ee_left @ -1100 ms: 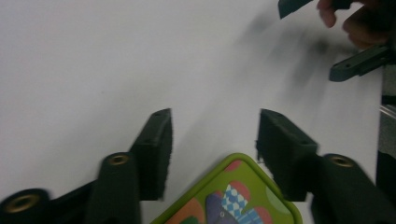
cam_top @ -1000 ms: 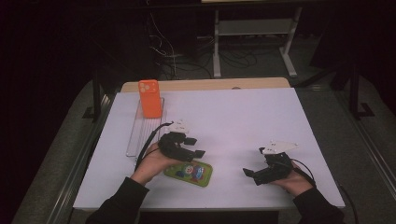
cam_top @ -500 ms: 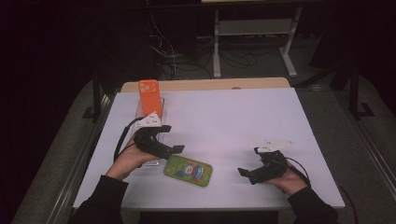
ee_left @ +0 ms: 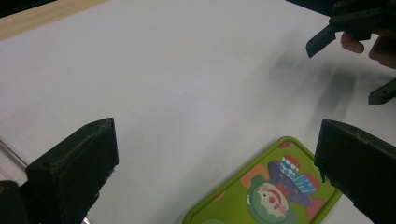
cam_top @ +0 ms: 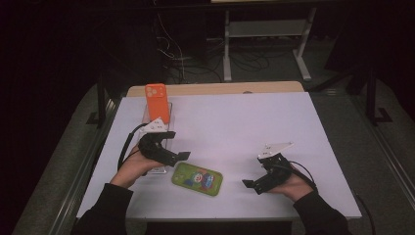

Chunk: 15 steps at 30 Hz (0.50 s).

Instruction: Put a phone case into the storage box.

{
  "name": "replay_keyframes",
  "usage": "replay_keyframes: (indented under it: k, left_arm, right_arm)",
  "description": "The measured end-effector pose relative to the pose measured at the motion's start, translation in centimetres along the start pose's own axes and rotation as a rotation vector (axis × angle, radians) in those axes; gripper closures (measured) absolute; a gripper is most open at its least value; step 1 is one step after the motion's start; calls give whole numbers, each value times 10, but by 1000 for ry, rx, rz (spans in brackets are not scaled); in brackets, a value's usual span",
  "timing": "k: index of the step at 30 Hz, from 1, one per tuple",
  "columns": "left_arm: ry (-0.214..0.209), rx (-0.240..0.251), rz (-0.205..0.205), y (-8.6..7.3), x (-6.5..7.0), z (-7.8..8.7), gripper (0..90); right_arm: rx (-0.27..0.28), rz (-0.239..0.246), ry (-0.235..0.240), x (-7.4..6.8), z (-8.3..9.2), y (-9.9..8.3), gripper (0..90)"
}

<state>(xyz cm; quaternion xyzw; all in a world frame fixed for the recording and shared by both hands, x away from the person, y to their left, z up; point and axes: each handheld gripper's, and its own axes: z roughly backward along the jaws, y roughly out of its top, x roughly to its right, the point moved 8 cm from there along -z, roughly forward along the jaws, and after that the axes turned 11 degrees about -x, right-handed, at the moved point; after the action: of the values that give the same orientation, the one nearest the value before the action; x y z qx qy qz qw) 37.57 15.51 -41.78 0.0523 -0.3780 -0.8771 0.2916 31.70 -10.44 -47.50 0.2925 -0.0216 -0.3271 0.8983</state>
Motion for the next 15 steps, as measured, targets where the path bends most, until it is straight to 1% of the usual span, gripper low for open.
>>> replay_keyframes:
  k: [1,4,9,10,14,15]
  left_arm:
    - [4,1,5,0,0,1,0]
    - [6,0,5,0,0,1,0]
    - [-1,0,4,0,2,-1,0]
    - [-1,0,5,0,2,-1,0]
    - [-1,-6,-2,0,3,-2,0]
    - [-2,-6,-1,0,3,-2,0]
  right_arm:
    - [-2,12,1,-1,-1,3,0]
    - [-4,26,7,-7,-2,13,0]
    - [7,72,29,-16,-6,32,0]
    - [5,70,37,-18,-8,36,0]
    - [5,96,38,-23,-14,52,0]
    - [6,98,48,-26,-16,56,0]
